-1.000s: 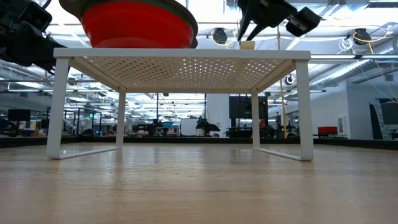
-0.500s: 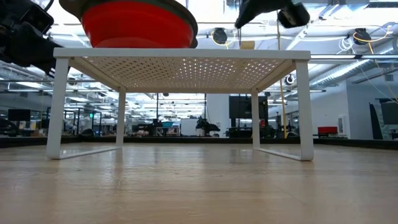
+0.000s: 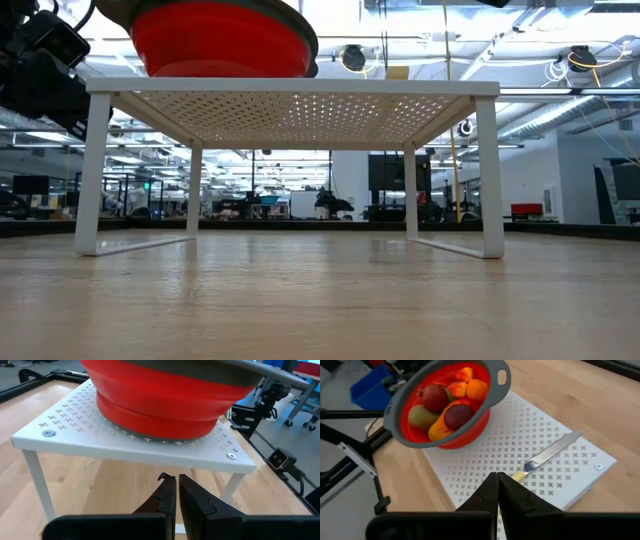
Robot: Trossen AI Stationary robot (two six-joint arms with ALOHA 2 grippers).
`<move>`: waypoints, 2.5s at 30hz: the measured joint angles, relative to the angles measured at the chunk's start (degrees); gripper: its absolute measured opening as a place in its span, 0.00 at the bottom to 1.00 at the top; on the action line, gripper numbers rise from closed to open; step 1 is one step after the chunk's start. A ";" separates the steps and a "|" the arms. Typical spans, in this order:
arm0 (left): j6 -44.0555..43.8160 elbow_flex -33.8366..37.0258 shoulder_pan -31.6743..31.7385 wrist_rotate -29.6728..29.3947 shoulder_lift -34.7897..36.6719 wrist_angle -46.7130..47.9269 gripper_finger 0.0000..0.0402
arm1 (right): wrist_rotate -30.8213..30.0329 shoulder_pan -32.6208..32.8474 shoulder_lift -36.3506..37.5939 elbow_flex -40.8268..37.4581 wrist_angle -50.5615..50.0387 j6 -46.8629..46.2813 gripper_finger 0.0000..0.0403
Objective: Pick & Place Fruit
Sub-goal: Return to Home Position
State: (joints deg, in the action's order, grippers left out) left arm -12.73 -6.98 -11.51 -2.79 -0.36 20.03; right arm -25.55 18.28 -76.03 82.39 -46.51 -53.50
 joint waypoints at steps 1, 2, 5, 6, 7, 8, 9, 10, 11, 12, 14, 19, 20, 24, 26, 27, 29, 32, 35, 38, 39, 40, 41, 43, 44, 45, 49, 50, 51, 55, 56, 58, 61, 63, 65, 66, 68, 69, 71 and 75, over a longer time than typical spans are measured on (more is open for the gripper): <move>0.00 0.00 0.00 0.00 0.00 0.01 0.05 | 0.02 0.17 1.23 -0.90 0.45 0.67 0.00; 0.00 0.00 0.01 -0.02 0.00 -0.02 0.05 | 0.02 0.37 2.57 -2.08 1.18 1.12 0.00; 0.13 0.00 0.01 -0.04 0.00 -0.01 0.05 | 0.01 1.29 6.96 -6.62 3.23 2.22 0.00; 0.24 0.00 0.00 -0.04 0.00 -0.02 0.05 | 0.04 1.60 8.40 -8.24 4.55 2.73 0.00; 0.44 0.00 0.00 -0.07 0.00 -0.02 0.05 | 0.04 1.92 9.99 -9.98 5.97 3.50 0.00; 0.44 0.00 0.00 -0.06 0.00 -0.02 0.05 | 0.04 2.24 11.50 -11.88 7.44 4.55 0.00; 0.47 0.00 0.00 -0.04 0.00 -0.03 0.05 | 0.04 2.50 13.05 -13.79 9.36 5.96 0.00; 0.55 0.00 0.02 -0.07 0.00 -0.04 0.05 | 0.04 2.69 14.66 -15.72 11.60 7.42 0.00; 0.55 0.00 0.00 -0.07 0.00 -0.02 0.05 | 0.04 2.93 16.21 -17.71 13.85 8.92 0.00; 0.57 0.00 0.02 -0.07 0.00 -0.02 0.05 | 0.02 3.19 17.79 -19.76 15.87 10.36 0.00; 0.57 0.00 0.00 -0.07 0.00 -0.05 0.05 | 0.06 3.58 20.90 -23.54 19.57 13.10 0.00; 0.57 0.00 0.01 -0.09 0.00 -0.05 0.05 | 0.19 4.93 28.51 -30.49 23.54 17.51 0.00; 0.57 0.00 0.01 -0.09 0.00 -0.05 0.05 | 0.20 5.26 29.89 -31.48 23.58 18.10 0.00; 2.44 0.00 0.00 -0.19 0.00 -0.05 0.05 | 0.07 6.33 34.97 -34.19 23.54 21.38 0.00; 3.66 0.00 0.00 -0.20 0.00 -0.05 0.05 | -0.01 6.54 37.29 -35.02 23.58 22.87 0.00; 4.27 0.00 0.01 -0.20 0.00 -0.05 0.05 | -0.04 6.61 38.42 -35.41 23.58 23.71 0.00; 5.70 0.00 0.00 -0.20 0.00 -0.05 0.05 | -0.07 6.59 40.18 -36.01 23.59 25.69 0.00; 7.79 0.00 0.00 -0.18 0.00 -0.07 0.05 | -0.12 6.58 42.71 -36.86 23.42 28.82 0.00; 8.11 0.00 0.02 -0.18 0.00 -0.11 0.05 | -0.18 6.58 44.97 -37.64 23.60 31.47 0.00; 8.60 0.00 0.00 -0.17 0.00 -0.11 0.05 | -0.20 6.58 46.98 -39.20 23.62 32.36 0.00; 8.91 0.00 0.02 -0.17 0.00 -0.11 0.05 | -0.20 6.58 47.59 -39.89 23.60 32.33 0.00; 9.32 0.00 0.00 -0.16 0.00 -0.11 0.05 | -0.18 6.58 48.13 -40.65 23.55 32.28 0.00; 9.80 0.00 0.00 -0.16 0.00 -0.11 0.05 | -0.17 6.58 48.62 -41.34 23.53 32.07 0.00; 10.65 0.00 0.02 -0.17 0.00 -0.11 0.05 | -0.18 6.58 49.45 -42.63 23.70 31.66 0.00; 10.83 0.00 0.00 -0.18 0.00 -0.12 0.05 | -0.18 6.58 49.84 -43.26 24.12 31.67 0.00; 10.96 0.00 0.01 -0.19 0.00 -0.11 0.05 | -0.16 6.58 50.20 -43.93 24.62 31.72 0.00; 11.04 0.00 0.00 -0.22 0.00 -0.12 0.05 | -0.15 6.58 51.85 -46.56 24.95 31.75 0.00; 11.04 0.00 0.01 -0.22 0.00 -0.11 0.05 | -0.08 6.58 52.37 -47.22 25.06 31.75 0.00; 11.04 0.00 0.00 -0.22 0.00 -0.11 0.05 | 0.04 6.58 52.91 -47.94 25.27 31.76 0.00; 11.04 0.00 0.00 -0.22 0.00 -0.11 0.05 | 0.21 6.58 55.05 -50.77 25.30 31.75 0.00; 11.04 0.00 0.00 -0.22 0.00 -0.13 0.05 | 0.25 6.58 55.69 -51.40 25.30 31.82 0.00; 11.03 0.00 0.00 -0.20 0.00 -0.12 0.05 | 0.37 6.58 57.09 -52.54 25.30 32.44 0.00; 11.04 0.00 0.00 -0.20 0.00 -0.11 0.05 | 3.78 6.56 59.63 -53.71 25.22 34.78 0.00; 11.02 0.00 0.02 -0.17 0.00 -0.11 0.05 | 6.43 6.56 61.48 -54.04 25.20 36.08 0.00; 11.03 0.00 0.00 -0.17 0.00 -0.11 0.05 | 9.01 6.56 63.44 -54.23 24.59 37.81 0.00; 11.02 0.00 0.00 -0.17 0.00 -0.11 0.05 | 9.44 6.56 64.39 -54.27 23.99 38.72 0.00; 11.02 0.00 0.00 -0.17 0.00 -0.11 0.05 | 9.31 6.57 66.37 -54.27 23.07 40.15 0.00; 11.02 0.00 0.00 -0.17 0.00 -0.11 0.05 | 9.28 6.56 67.45 -54.27 22.72 40.64 0.00; 11.02 0.00 0.00 -0.17 0.00 -0.11 0.05 | 9.36 6.56 69.59 -54.27 21.65 41.15 0.00; 11.02 0.00 0.00 -0.15 0.00 -0.09 0.05 | 9.37 6.56 73.12 -54.48 20.22 40.44 0.00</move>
State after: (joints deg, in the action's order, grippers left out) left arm -1.72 -6.98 -11.51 -2.94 -0.36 19.94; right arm -16.19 24.84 -2.91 27.92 -26.30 -13.06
